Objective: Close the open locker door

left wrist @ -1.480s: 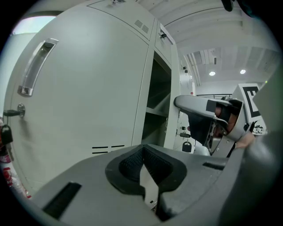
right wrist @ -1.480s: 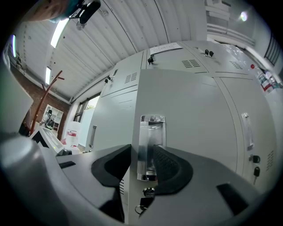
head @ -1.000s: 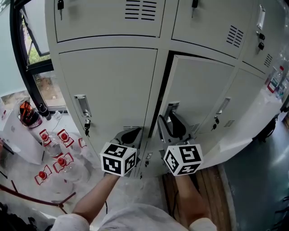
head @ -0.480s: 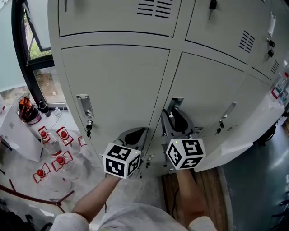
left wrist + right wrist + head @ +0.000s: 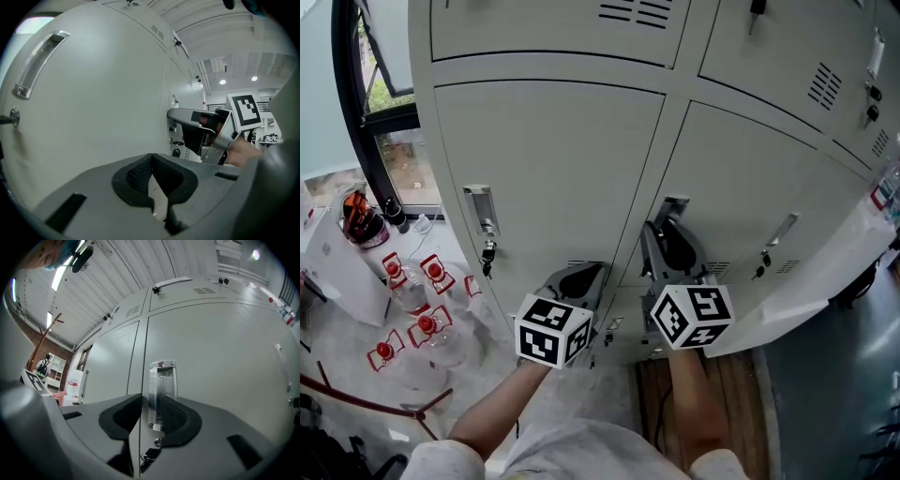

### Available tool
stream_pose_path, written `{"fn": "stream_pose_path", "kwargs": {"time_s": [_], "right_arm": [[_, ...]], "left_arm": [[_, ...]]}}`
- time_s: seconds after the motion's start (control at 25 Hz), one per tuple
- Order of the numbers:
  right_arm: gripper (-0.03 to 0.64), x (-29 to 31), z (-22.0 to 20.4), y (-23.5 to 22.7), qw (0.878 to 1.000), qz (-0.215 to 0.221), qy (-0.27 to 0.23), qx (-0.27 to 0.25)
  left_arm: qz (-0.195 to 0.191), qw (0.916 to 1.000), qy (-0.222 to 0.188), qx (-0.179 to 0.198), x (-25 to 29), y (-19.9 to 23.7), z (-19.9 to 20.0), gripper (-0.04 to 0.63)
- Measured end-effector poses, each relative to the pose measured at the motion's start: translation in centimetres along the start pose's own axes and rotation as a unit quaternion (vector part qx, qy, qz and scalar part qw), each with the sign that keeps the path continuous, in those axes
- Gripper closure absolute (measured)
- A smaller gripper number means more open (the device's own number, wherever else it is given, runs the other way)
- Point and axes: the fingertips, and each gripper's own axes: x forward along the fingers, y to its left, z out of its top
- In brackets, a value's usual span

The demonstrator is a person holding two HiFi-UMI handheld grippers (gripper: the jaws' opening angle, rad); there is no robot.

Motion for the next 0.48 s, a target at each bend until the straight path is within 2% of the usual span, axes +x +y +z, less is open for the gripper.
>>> {"fn": "stream_pose_path", "kwargs": {"time_s": [0.32, 0.48], "right_arm": [[0.503, -1.1, 0.1, 0.5, 1.000, 0.014, 0.006, -0.013], [0.503, -1.4, 0.1, 0.6, 0.999, 0.030, 0.017, -0.002]], "left_arm": [[0.000, 1.0000, 0.002, 0.004, -0.1, -1.4, -0.2, 0.589], [0.001, 1.0000, 0.000, 0.007, -0.1, -2.5, 0.2, 0.589]]}}
